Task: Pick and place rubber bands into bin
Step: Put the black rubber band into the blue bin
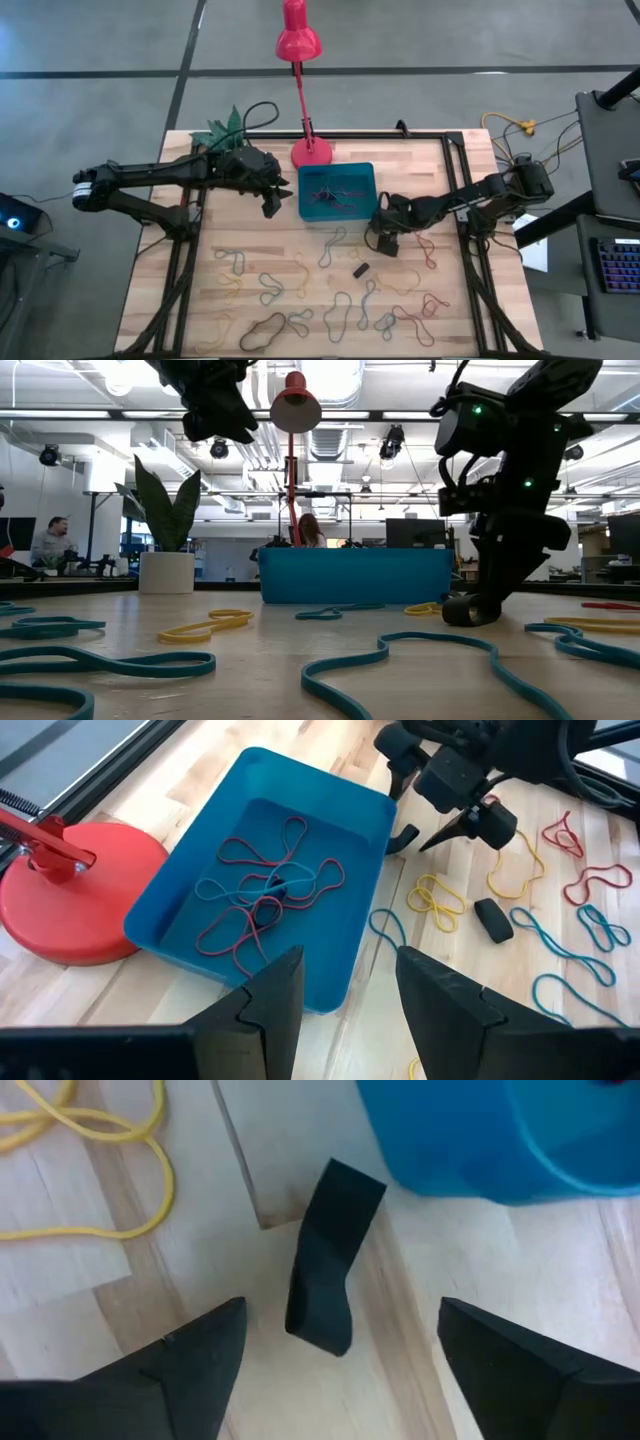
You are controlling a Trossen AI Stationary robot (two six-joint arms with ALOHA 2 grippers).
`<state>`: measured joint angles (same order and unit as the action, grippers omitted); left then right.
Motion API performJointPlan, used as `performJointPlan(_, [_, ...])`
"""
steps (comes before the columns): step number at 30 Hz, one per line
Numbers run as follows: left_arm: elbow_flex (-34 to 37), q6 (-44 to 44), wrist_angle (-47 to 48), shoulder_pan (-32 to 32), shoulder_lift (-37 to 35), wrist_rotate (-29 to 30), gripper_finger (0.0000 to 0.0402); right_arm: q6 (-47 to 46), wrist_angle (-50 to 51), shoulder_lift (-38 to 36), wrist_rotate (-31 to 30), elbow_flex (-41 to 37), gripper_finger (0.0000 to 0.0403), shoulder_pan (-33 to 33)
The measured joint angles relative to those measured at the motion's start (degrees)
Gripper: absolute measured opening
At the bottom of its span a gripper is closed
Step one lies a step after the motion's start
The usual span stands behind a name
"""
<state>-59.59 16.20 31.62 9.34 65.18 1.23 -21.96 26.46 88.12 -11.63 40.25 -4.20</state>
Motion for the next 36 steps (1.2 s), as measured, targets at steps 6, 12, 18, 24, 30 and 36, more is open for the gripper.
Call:
performJointPlan(6, [0.0, 0.0, -0.3, 0.0, 0.4, 0.0, 0.0144, 2.8, -0.8, 0.0, 3.5, -0.5, 0.0228, 2.0])
performJointPlan(12, [0.0, 0.1, -1.3, 0.0, 0.4, 0.2, 0.0144, 3.1, -2.8, 0.0, 3.9, -1.0, 0.0167, 2.4])
performJointPlan(18, [0.0, 0.1, -1.2, 0.0, 0.4, 0.2, 0.0144, 3.1, -5.3, 0.1, 3.8, -1.8, 0.0114, 2.4])
performJointPlan(24, [0.0, 0.1, -1.2, 0.0, 0.4, 0.2, 0.0144, 1.0, -5.5, 0.0, 5.5, -2.2, 0.0044, 2.4])
performJointPlan(30, [0.0, 0.1, -1.2, 0.0, 0.4, 0.1, 0.0144, -5.5, -3.6, -1.8, 10.2, -0.7, 0.0010, 1.3])
performJointPlan(36, [0.0, 0.0, -1.6, 0.0, 0.4, 0.1, 0.0144, -12.4, -4.2, -7.6, 13.5, 4.2, 0.0009, -0.5])
